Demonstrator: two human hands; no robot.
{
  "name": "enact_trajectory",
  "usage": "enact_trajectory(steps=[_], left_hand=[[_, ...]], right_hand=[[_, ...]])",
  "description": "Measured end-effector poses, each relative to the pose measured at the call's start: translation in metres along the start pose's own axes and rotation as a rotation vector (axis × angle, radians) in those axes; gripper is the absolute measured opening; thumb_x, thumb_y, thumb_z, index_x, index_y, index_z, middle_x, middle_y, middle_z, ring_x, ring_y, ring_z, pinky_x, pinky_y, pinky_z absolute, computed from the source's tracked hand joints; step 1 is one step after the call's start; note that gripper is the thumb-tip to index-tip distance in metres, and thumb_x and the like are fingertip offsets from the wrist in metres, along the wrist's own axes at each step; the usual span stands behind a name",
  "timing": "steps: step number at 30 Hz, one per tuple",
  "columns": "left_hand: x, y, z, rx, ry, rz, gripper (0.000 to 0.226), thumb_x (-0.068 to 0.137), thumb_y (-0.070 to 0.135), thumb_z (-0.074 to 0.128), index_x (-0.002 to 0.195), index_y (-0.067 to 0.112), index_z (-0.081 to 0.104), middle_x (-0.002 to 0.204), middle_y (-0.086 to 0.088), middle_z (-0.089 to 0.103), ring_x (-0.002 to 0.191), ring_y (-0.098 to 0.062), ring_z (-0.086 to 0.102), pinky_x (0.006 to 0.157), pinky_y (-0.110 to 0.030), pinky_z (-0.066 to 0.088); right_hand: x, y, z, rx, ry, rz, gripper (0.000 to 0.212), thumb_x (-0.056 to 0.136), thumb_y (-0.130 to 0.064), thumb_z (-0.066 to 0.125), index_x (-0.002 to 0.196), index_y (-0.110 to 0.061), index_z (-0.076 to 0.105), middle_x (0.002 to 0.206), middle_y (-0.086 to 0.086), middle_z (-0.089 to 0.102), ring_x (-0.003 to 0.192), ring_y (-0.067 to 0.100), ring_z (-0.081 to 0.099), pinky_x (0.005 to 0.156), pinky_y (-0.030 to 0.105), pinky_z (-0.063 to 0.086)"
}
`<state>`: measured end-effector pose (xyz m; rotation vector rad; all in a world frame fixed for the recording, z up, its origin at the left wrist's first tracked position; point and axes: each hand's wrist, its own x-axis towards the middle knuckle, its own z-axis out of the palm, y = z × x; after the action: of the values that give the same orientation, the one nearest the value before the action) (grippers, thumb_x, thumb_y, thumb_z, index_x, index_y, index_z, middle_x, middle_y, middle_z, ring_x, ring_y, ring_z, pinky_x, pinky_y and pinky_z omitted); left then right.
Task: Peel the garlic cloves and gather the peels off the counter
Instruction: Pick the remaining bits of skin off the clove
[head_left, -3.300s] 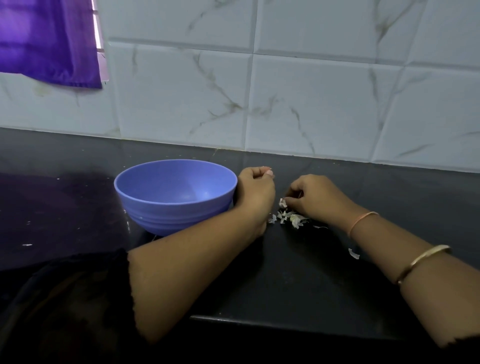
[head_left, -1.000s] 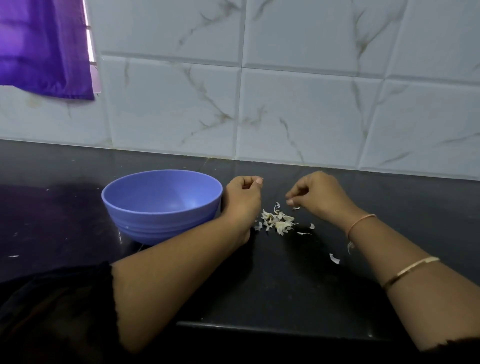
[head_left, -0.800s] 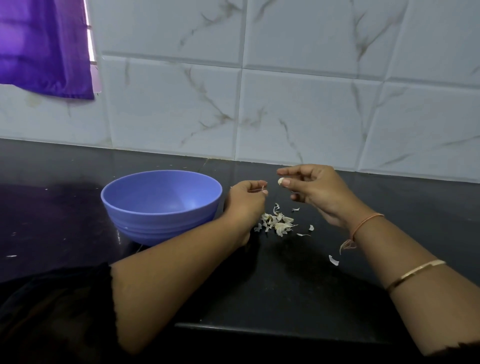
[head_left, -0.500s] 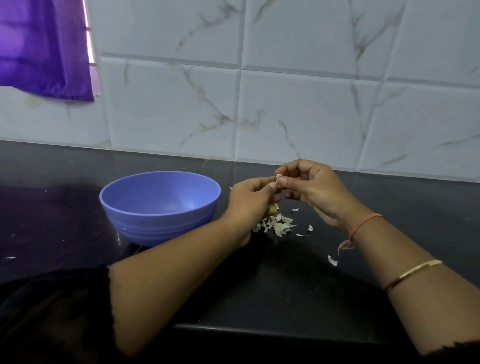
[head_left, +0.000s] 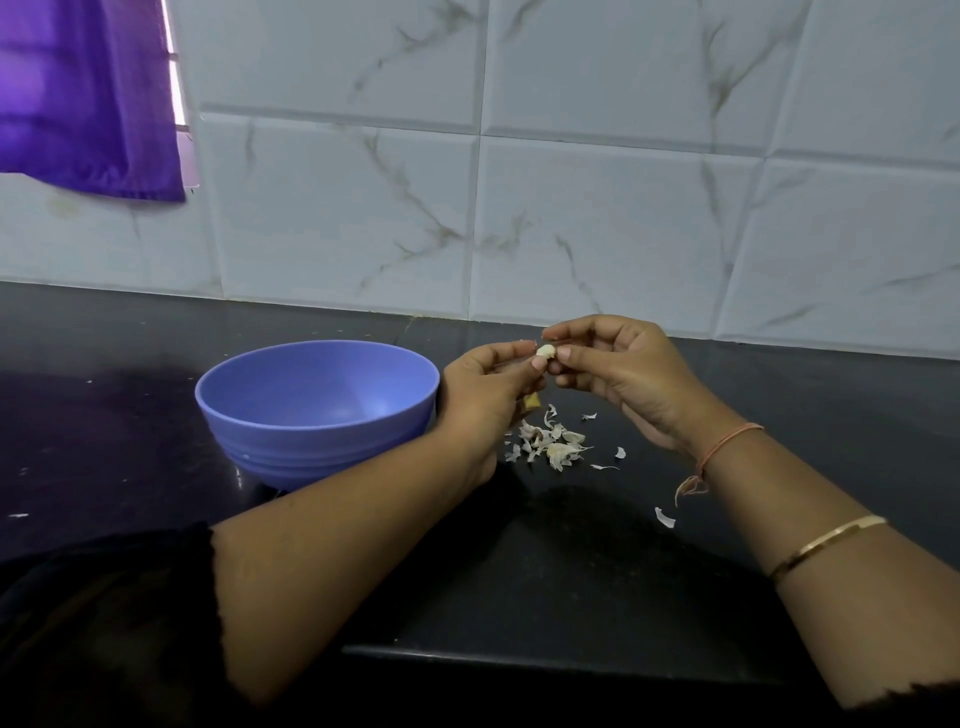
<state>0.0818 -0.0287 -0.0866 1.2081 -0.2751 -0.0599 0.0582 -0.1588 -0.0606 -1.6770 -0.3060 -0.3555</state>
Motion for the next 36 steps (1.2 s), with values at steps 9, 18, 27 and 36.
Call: enact_trajectory(steps=[9, 18, 27, 36], left_hand=[[0.0006, -0.0005, -0.0008, 0.01, -0.012, 0.005, 0.008, 0.082, 0.015, 0.068, 0.09, 0.015, 0.067, 0.077, -0.002, 0.068, 0.067, -0.005, 0.063, 0.058, -0.017, 0.049], [0.0013, 0.0018, -0.0007, -0.097, 0.006, -0.04, 0.002, 0.083, 0.016, 0.067, 0.081, 0.016, 0.065, 0.07, 0.002, 0.067, 0.063, -0.001, 0.063, 0.053, -0.013, 0.049], [-0.0003, 0.0021, 0.0012, -0.113, -0.028, -0.087, 0.001, 0.083, 0.017, 0.066, 0.082, 0.017, 0.066, 0.066, 0.009, 0.068, 0.061, 0.001, 0.061, 0.055, -0.014, 0.047], [-0.0003, 0.0022, 0.0003, -0.099, -0.03, -0.096, 0.004, 0.082, 0.018, 0.068, 0.08, 0.015, 0.066, 0.062, 0.009, 0.068, 0.053, 0.002, 0.059, 0.049, -0.013, 0.047]], right_hand=[[-0.0003, -0.0004, 0.0001, -0.065, 0.044, -0.026, 0.014, 0.079, 0.004, 0.064, 0.09, -0.005, 0.066, 0.085, 0.009, 0.068, 0.078, 0.016, 0.063, 0.07, 0.023, 0.055], [0.0001, 0.0006, 0.0, -0.027, 0.014, 0.035, 0.013, 0.078, -0.001, 0.066, 0.088, -0.009, 0.066, 0.086, 0.004, 0.067, 0.081, 0.012, 0.062, 0.068, 0.022, 0.053], [0.0025, 0.0016, -0.0026, -0.06, 0.047, 0.048, 0.007, 0.079, 0.0, 0.065, 0.079, -0.008, 0.065, 0.079, 0.006, 0.063, 0.077, 0.014, 0.055, 0.068, 0.021, 0.048], [0.0022, 0.0004, -0.0028, -0.236, 0.072, -0.037, 0.007, 0.079, -0.001, 0.066, 0.077, -0.008, 0.066, 0.073, 0.004, 0.063, 0.071, 0.012, 0.053, 0.064, 0.019, 0.045]])
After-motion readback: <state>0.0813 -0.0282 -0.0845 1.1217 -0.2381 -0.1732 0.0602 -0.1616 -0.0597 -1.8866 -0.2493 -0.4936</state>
